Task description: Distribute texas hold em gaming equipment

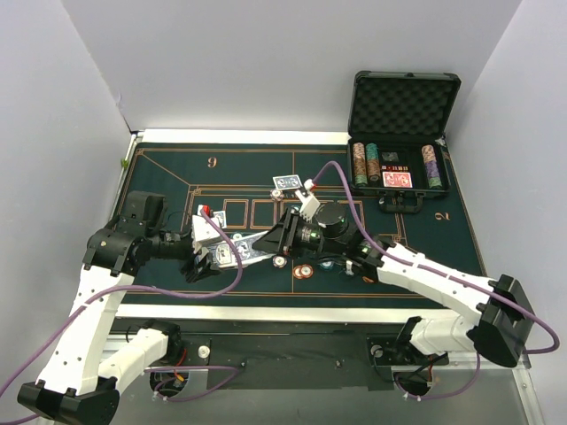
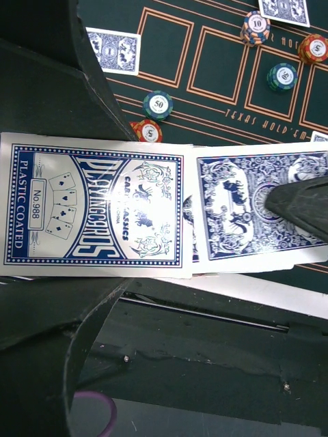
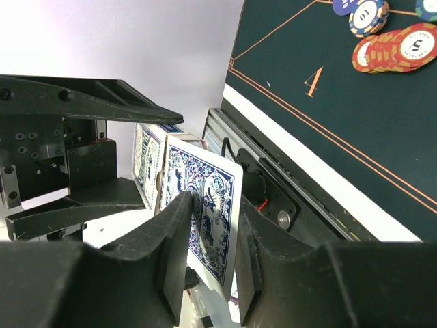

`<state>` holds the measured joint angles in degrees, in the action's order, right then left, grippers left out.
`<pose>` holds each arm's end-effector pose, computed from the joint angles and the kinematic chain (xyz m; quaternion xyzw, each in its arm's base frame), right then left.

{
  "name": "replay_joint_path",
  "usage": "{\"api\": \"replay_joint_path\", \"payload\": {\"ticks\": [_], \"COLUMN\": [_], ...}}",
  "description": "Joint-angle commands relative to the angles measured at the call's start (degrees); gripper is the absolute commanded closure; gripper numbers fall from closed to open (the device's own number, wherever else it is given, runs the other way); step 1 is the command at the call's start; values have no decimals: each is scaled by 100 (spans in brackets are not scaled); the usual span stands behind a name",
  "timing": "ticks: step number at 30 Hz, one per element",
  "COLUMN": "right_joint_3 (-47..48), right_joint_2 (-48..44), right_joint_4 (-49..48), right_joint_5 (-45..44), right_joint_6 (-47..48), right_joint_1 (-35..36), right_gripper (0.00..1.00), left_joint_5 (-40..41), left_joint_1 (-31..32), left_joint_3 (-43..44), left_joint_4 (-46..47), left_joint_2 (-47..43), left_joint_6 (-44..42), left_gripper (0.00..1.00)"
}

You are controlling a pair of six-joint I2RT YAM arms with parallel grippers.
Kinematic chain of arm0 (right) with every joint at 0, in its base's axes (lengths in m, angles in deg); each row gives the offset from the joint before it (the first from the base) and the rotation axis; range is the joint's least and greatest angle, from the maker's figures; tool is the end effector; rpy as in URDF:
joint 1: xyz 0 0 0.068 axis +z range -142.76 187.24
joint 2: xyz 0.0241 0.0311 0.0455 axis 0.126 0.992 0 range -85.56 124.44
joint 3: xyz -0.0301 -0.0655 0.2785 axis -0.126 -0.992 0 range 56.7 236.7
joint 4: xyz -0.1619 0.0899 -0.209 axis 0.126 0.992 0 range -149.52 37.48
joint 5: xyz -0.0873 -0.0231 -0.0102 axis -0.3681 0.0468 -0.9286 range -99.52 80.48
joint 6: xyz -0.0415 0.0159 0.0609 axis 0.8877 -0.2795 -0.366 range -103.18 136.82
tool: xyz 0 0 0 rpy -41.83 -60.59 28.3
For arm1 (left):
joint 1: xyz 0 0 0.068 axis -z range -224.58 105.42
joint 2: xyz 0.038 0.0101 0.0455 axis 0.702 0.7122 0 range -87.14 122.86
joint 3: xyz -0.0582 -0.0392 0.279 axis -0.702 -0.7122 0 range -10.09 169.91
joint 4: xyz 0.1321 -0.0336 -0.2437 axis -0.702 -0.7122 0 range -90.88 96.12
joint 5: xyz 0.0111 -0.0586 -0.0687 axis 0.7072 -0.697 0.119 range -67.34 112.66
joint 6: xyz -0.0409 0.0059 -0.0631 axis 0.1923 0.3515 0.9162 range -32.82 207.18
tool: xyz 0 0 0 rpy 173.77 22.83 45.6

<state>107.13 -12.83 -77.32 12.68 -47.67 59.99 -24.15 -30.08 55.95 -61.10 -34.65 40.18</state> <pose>0.1845 0.2823 0.3252 -0.0563 0.7302 0.6423 0.2261 0.1452 -0.0855 0.3606 0.5523 0.6860 -0.2823 0.3803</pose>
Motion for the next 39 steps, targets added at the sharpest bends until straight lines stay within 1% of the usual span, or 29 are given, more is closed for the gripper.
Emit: {"api": "replay_joint_path", "payload": {"ticks": [1,3,6,11,14,18,24,31,39], "right_joint_3": [-157,-183,-218,-227,-218,-175,-96,133,238], "right_joint_2": [-356,-417,-496,-733,-883,-989,-831,-541,-567], "right_joint_4": [92,136,154,374,567,603,313,321,435], "right_joint_5": [4,4,22,39,100,188,233,250,259], "right_joint_6": [59,59,33,103,147,138,-20,59,112], "right_joint_1": [-168,-204,-265,-432,-642,-740,-582,-292,-222], "right_gripper": [76,78,84,90,90,90,91,91,91], "left_joint_5": [-294,-303,-303,-294,-294,-311,-391,-399,-373], "left_joint_1": [-26,-26,-26,-26,-26,-26,-26,-26,-26], "left_joint_3": [243,251,260,225,225,199,93,14,-21], "left_joint_4": [280,297,297,297,289,315,525,605,614], "left_joint_2": [-90,-81,-81,-116,-125,-142,-204,-239,-230], "left_joint_6": [33,42,60,60,68,77,253,306,271], "left_gripper": [65,65,65,65,65,65,65,65,65]}}
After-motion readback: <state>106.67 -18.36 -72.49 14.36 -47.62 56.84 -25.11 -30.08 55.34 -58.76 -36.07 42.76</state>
